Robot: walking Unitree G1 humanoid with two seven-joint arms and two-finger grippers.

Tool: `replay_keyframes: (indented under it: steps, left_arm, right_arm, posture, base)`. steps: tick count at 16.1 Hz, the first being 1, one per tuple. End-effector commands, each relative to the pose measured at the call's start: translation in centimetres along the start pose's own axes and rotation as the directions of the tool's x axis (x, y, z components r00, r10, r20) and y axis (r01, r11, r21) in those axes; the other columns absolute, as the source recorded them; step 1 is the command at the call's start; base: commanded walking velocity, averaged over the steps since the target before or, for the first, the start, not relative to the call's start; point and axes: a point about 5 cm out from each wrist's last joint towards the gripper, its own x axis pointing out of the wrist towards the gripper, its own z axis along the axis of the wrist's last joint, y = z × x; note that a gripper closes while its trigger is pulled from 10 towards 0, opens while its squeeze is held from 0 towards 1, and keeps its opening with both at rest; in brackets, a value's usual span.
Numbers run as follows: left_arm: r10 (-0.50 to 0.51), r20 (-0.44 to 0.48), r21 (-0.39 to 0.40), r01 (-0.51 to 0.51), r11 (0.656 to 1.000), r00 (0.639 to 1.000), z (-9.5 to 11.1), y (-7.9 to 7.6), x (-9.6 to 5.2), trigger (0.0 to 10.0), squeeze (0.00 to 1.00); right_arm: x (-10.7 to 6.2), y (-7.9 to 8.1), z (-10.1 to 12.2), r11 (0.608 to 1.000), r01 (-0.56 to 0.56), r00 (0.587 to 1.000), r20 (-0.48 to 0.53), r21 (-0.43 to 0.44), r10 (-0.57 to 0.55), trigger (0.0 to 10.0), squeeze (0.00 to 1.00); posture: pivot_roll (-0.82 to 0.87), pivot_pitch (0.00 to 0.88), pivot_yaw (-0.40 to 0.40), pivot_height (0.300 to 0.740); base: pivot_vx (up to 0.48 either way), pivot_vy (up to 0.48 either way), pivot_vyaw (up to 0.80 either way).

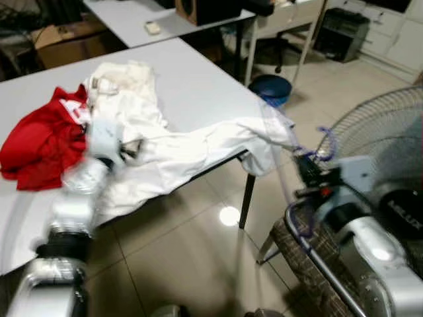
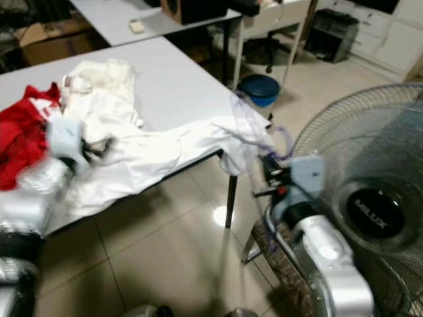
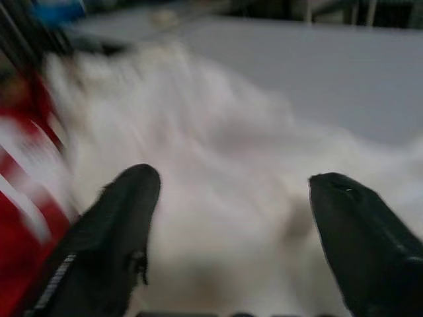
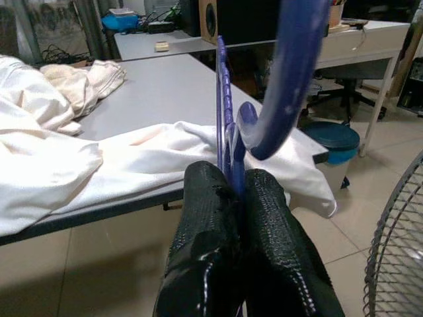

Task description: Hang hanger

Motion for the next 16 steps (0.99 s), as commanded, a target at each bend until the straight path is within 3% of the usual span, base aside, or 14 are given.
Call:
replay_keyframes:
  steps: [1,4,6,8,11,14,16]
  left_arm:
    - [-0.041,-0.023,0.062,0.043,0.997,0.999,-0.3,0.0,0.2,0.0,0.00]
    - [-0.097,-0.085,0.214,0.113,0.970,0.992,-0.4,1.2,0.3,0.0,0.00]
    - [-0.105,-0.092,0.235,0.124,0.964,0.990,-0.5,1.5,0.4,0.0,0.00]
    - [-0.209,-0.116,0.232,0.231,0.945,0.971,-0.5,1.9,0.4,0.0,0.00]
    - [-0.280,-0.174,0.278,0.320,0.906,0.944,-1.2,2.2,0.0,0.1,0.00]
    - [-0.332,-0.215,0.281,0.384,0.880,0.919,-1.5,2.7,-0.3,3.8,0.00]
    - [-0.271,-0.214,0.338,0.332,0.881,0.938,-1.5,3.3,-0.2,4.7,0.00]
  right_arm:
    - [0.1,0.1,0.2,1.000,-0.004,1.000,0.014,-0.011,0.004,10.0,0.00]
    - [0.4,0.2,0.2,1.000,-0.011,1.000,0.018,-0.011,0.012,10.0,0.00]
    - [0.4,0.3,0.2,1.000,-0.011,1.000,0.018,-0.010,0.011,10.0,0.00]
    - [0.3,0.3,0.1,1.000,-0.013,1.000,0.016,-0.010,0.013,10.0,0.00]
    - [0.5,0.3,0.0,1.000,-0.017,1.000,0.014,-0.011,0.017,10.0,0.00]
    - [0.6,0.4,0.0,1.000,-0.024,1.000,0.014,-0.012,0.024,10.0,0.00]
    - [0.5,0.4,0.0,1.000,-0.025,1.000,0.015,-0.012,0.025,10.0,0.00]
  posture:
    - [-0.18,0.033,0.071,0.740]
    - [-0.17,0.033,0.077,0.740]
    - [-0.17,0.032,0.078,0.740]
    - [-0.17,0.032,0.077,0.740]
    - [-0.17,0.032,0.073,0.740]
    - [-0.17,0.032,0.070,0.740]
    - [-0.17,0.032,0.068,0.740]
  base:
    - [0.000,0.000,0.00]
    - [0.000,0.000,0.00]
    - [0.000,0.000,0.00]
    - [0.000,0.000,0.00]
    - [0.000,0.000,0.00]
    - [0.000,0.000,0.00]
    - [0.000,0.000,0.00]
